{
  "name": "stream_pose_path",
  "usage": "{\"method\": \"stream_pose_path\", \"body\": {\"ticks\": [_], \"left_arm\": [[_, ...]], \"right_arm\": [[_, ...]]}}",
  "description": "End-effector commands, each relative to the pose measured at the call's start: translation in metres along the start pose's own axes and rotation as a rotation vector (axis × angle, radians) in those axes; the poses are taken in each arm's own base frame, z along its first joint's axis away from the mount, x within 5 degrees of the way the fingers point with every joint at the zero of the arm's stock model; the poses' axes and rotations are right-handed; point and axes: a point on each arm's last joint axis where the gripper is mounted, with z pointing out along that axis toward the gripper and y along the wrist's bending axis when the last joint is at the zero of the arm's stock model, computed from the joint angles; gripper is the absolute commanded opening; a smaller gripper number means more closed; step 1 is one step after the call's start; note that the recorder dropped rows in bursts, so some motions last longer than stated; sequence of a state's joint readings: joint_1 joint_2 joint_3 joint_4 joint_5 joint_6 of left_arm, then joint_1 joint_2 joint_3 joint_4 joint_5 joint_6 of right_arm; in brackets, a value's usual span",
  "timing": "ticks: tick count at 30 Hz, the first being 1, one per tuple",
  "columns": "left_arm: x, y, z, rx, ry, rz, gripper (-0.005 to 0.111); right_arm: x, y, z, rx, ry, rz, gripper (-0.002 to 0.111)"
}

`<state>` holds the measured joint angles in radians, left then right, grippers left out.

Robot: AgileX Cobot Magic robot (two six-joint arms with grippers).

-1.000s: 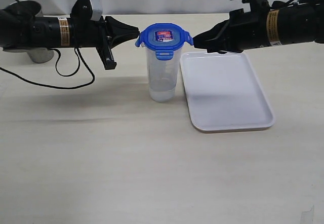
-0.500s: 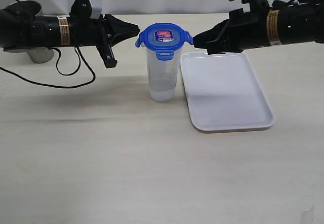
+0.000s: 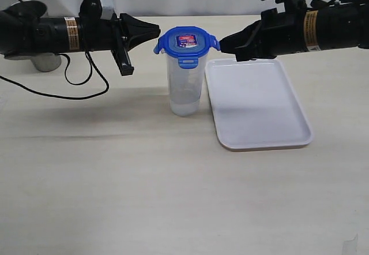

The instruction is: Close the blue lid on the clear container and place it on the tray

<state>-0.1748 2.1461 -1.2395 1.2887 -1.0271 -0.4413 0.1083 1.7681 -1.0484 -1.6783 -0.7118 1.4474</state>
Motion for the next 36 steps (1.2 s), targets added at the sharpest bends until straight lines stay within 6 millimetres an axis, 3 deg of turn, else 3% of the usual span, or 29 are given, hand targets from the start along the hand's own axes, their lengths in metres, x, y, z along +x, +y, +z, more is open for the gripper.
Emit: {"method": "stream_pose_path", "body": {"ticks": [1,20,30,36], "left_arm": [[-0.004,0.001,0.0,0.013,-0.018,0.016,0.0],[-0.003,-0.003,0.0,0.055,-0.008,0.015,0.0],[-0.005,0.008,-0.006,-0.045,0.125,0.024,0.0],[-0.019,0.015,-0.02,-0.189,0.198,0.007,0.0]], "right_arm": [[-0.003,-0.002,0.0,0.013,-0.013,-0.012,0.004],[-0.002,-0.004,0.0,0.041,-0.008,-0.031,0.004],[-0.002,-0.004,0.0,0.041,-0.008,-0.031,0.004],[-0.002,-0.004,0.0,0.041,-0.008,-0.031,0.004]]}}
